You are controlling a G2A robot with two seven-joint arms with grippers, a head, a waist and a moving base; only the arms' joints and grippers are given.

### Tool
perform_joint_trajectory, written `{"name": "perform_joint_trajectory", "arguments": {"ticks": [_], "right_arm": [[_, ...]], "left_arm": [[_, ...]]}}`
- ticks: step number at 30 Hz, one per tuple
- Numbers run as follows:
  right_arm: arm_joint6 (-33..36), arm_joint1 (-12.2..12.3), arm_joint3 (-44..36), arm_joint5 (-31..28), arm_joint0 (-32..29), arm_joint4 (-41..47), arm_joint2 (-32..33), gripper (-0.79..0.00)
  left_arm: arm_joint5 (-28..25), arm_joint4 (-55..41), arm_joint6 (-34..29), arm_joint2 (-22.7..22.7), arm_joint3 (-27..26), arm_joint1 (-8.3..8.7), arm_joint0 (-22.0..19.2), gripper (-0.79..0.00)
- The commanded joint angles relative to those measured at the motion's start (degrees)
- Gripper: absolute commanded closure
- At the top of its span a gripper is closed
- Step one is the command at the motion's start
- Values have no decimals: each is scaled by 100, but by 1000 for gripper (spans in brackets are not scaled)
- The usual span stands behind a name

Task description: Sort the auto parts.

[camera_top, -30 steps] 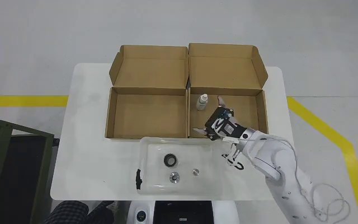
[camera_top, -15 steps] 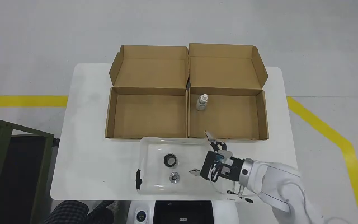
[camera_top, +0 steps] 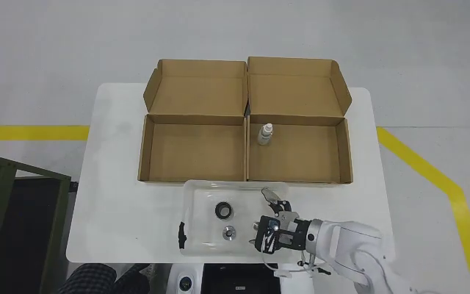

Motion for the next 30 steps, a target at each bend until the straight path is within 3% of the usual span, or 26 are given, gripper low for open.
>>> {"name": "perform_joint_trajectory", "arguments": {"ticks": [1, 30], "right_arm": [[43, 3, 50, 18, 32, -32, -48, -785], [680, 54, 556, -5, 428, -542, -681, -785]], "left_arm": [[0, 0, 0, 0, 0, 0, 0, -785], [0, 0, 0, 0, 0, 0, 0, -785]]}}
